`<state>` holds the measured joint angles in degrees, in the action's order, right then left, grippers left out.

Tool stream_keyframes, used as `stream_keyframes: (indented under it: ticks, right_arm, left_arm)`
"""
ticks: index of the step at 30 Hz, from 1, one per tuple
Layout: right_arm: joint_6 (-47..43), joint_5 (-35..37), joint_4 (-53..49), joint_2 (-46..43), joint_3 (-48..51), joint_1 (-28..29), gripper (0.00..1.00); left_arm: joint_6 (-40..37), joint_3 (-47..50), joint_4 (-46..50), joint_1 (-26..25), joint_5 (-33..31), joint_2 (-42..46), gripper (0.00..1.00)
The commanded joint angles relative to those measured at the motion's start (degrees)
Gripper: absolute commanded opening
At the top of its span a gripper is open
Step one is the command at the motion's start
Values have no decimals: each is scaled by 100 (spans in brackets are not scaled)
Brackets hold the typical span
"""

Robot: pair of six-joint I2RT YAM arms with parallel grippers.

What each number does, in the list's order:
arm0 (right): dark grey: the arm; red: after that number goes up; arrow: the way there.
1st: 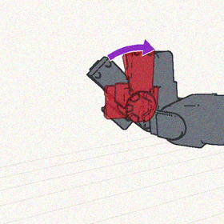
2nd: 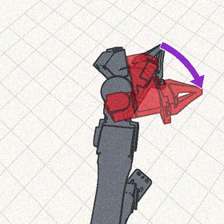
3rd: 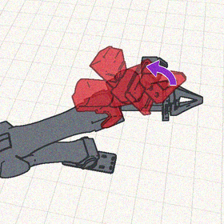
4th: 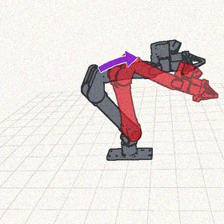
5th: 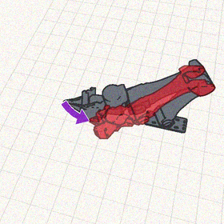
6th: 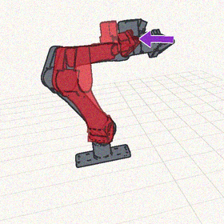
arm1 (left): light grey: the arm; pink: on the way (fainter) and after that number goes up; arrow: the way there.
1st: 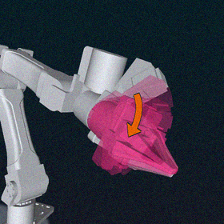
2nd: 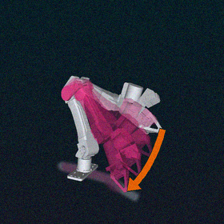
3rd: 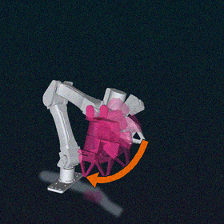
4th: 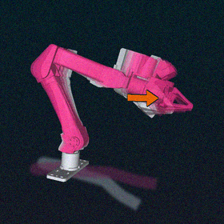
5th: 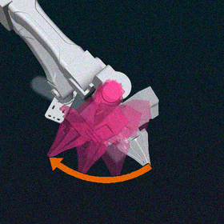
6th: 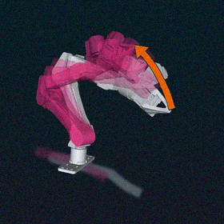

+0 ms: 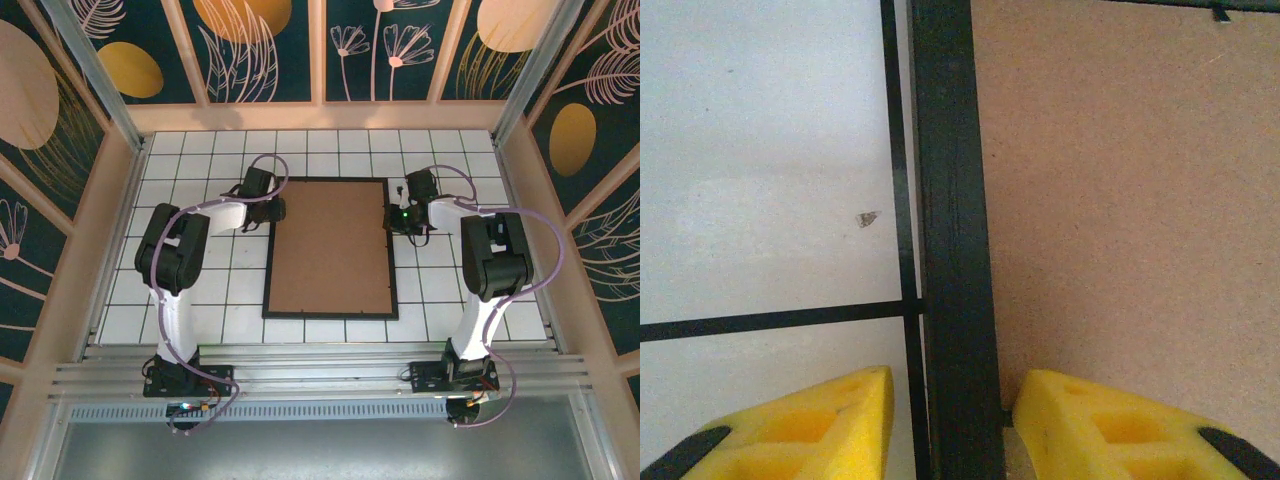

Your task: Put the photo into the frame

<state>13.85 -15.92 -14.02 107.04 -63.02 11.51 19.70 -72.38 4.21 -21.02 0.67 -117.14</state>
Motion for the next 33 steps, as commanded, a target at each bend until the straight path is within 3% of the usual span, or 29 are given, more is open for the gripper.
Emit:
stream_keyframes:
  ticks: [1, 12, 17, 21, 28, 33]
  right_arm:
    - [-22, 1, -61, 335, 0, 186, 19]
    - [-61, 142, -117, 151, 86, 56, 19]
    - [-68, 133, -103, 138, 113, 39, 19]
    - [-83, 116, -77, 142, 115, 32, 19]
    - [-97, 98, -75, 147, 106, 8, 19]
    - [-93, 90, -75, 161, 111, 4, 19]
  left_arm:
    - [-193, -41, 715, -381, 242, -497, 45]
    - [170, 558, 297, -235, -254, 937, 48]
    - [458, 1334, 71, 17, 192, 1716, 49]
    - [612, 2008, 23, 155, 714, 2217, 42]
    - [693, 2504, 63, 158, 1413, 2303, 34]
    - [667, 2577, 116, 137, 1498, 2283, 30]
